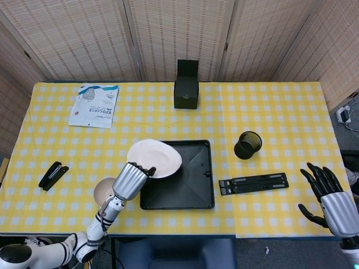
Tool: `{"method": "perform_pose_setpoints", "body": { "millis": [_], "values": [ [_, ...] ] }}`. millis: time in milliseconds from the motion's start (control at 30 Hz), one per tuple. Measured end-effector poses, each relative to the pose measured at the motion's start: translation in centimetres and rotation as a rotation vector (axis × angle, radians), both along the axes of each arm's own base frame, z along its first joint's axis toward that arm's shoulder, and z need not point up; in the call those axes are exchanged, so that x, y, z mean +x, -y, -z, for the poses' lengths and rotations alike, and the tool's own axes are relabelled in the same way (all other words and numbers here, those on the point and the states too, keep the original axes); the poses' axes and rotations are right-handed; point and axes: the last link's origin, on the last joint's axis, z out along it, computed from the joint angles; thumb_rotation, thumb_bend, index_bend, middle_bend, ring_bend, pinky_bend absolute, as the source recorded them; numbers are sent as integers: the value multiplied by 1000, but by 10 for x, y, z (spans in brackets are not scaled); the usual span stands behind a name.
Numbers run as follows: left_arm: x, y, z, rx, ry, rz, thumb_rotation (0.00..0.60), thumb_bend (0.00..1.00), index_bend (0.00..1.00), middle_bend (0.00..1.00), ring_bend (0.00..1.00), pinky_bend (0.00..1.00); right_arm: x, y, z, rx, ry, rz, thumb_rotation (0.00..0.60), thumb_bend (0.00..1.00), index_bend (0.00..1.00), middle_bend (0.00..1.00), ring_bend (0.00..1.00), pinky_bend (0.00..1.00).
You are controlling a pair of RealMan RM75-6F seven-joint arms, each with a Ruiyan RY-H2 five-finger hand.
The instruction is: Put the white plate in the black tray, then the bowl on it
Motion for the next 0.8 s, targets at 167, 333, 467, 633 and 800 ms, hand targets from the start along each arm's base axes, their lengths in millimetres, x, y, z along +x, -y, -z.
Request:
{"method": "perform_pose_setpoints", "body": {
  "millis": [167, 333, 467, 633, 800],
  "values": [
    [5, 5, 20, -37, -28, 2, 600, 492, 667, 1000, 1000, 1000, -2, -5, -7, -23, 15, -3, 600, 311, 0, 0, 0, 0],
    [7, 8, 34, -72, -38, -3, 600, 493, 668, 1000, 1000, 1000, -3, -9, -16, -60, 36, -7, 600, 311, 0, 0, 0, 0],
    [7, 9, 44, -98, -51, -14, 600, 496, 668, 1000, 1000, 1000, -5, -13, -24, -89, 56, -13, 600, 311, 0, 0, 0, 0],
    [3, 7, 51, -137, -68, -51, 600, 497, 598, 1000, 1000, 1000, -7, -16, -30, -114, 66, -13, 600, 311, 0, 0, 0, 0],
    [5, 8, 55, -179, -60, -87, 600, 444, 491, 1000, 1000, 1000, -7, -18, -31, -101, 75, -19, 600, 311, 0, 0, 0, 0]
  ]
}}
